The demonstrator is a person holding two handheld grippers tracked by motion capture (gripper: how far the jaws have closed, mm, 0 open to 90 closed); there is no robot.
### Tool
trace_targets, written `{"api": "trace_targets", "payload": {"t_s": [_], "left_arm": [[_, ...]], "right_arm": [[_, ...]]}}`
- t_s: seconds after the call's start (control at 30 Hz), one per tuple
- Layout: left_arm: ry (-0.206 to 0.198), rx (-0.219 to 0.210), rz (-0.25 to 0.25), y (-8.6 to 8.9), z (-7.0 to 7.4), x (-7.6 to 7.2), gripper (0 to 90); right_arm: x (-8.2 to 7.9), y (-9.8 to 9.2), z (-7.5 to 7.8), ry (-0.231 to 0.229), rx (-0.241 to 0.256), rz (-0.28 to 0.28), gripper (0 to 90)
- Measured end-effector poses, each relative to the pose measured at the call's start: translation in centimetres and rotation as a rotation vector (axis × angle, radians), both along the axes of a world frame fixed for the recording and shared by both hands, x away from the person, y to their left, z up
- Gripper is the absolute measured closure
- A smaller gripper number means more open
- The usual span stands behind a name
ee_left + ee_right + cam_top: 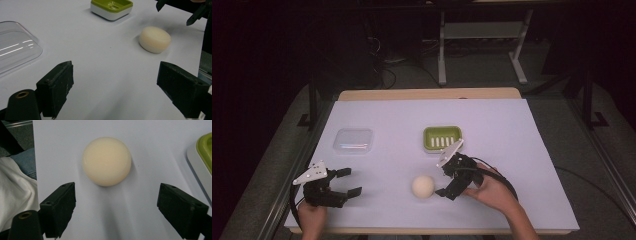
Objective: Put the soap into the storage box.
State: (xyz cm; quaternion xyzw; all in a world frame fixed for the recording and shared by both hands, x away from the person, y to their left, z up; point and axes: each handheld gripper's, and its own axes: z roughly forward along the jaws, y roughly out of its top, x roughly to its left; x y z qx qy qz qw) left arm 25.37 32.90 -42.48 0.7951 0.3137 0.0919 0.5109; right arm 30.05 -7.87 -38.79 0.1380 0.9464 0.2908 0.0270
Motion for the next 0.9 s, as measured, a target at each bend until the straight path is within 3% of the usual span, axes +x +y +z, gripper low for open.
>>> {"api": "trace_targets", "payload": {"t_s": [0.9], "left_arm": [[-0.006, 0.001, -0.003, 0.0, 0.0, 0.0, 13.2]], "right_arm": [[0.8, 3.5, -0.2, 0.022, -0.025, 0.062, 14.8]]}}
